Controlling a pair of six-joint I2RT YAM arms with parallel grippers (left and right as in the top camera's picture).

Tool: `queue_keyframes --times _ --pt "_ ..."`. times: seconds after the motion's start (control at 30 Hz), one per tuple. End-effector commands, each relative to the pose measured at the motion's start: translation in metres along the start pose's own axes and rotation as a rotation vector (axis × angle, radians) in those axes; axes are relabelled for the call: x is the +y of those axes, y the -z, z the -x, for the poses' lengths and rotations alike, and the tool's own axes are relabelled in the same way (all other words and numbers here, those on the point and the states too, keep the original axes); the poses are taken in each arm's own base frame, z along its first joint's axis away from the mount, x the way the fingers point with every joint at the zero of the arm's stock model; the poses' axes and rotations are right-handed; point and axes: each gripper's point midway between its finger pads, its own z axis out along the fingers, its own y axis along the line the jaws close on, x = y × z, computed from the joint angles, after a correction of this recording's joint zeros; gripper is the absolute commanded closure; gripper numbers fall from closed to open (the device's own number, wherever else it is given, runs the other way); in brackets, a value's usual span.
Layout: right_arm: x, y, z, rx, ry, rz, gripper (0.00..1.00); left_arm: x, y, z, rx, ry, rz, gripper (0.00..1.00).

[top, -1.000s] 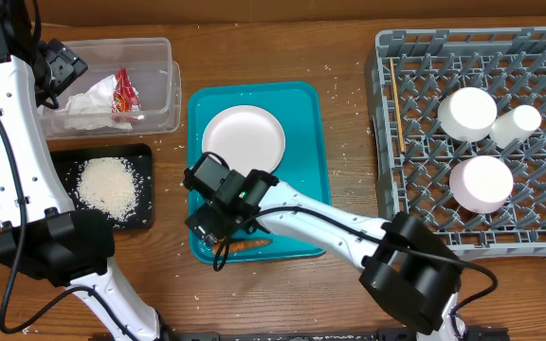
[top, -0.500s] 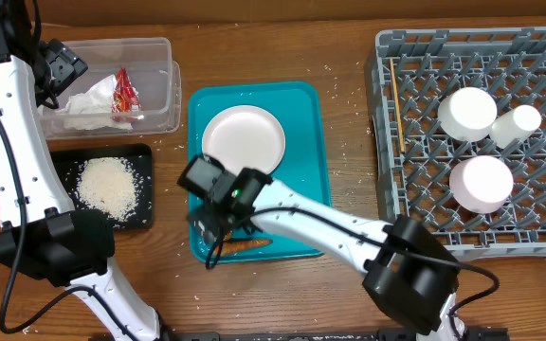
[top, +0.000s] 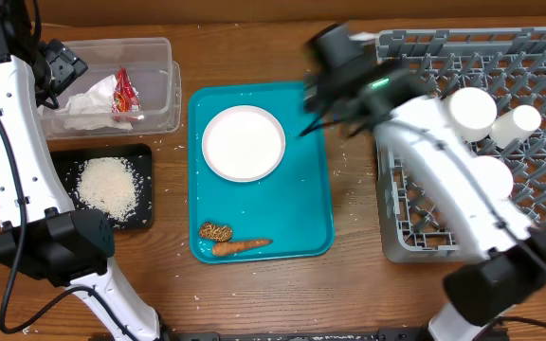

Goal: Sort waste into correct bins and load items into the dishwasher

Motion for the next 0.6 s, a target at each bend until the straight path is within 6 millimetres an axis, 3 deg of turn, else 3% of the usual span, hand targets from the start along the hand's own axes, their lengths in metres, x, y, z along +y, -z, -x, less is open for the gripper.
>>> queue_keyframes --times 0.0,0.1,0.13,0.33,0.5,0.57 --pt "-0.064 0.000 0.026 -0.016 -0.163 -0.096 0.00 -0.002 -0.002 -0.002 0.008 0.002 -0.004 0.00" --pt "-0.113 -0.008 0.039 -0.012 -0.263 -0.164 0.00 -0.002 -0.002 -0.002 0.009 0.002 -0.004 0.00" --pt "-0.139 -0.010 0.045 -0.017 -0.315 -0.196 0.00 -0.003 -0.002 -0.002 0.009 0.005 -0.006 0.00" --pt "-0.213 -0.012 0.055 -0.025 -0.466 -0.286 0.00 -0.019 0.000 0.020 -0.076 0.064 -0.077 0.01" --pt "-0.248 -0.010 0.056 -0.029 -0.535 -0.327 0.00 -0.041 0.003 -0.015 0.108 0.027 -0.222 0.00" --pt "-0.255 -0.010 0.056 -0.030 -0.551 -0.336 0.00 -0.060 0.013 -0.037 0.209 -0.101 -0.359 0.10"
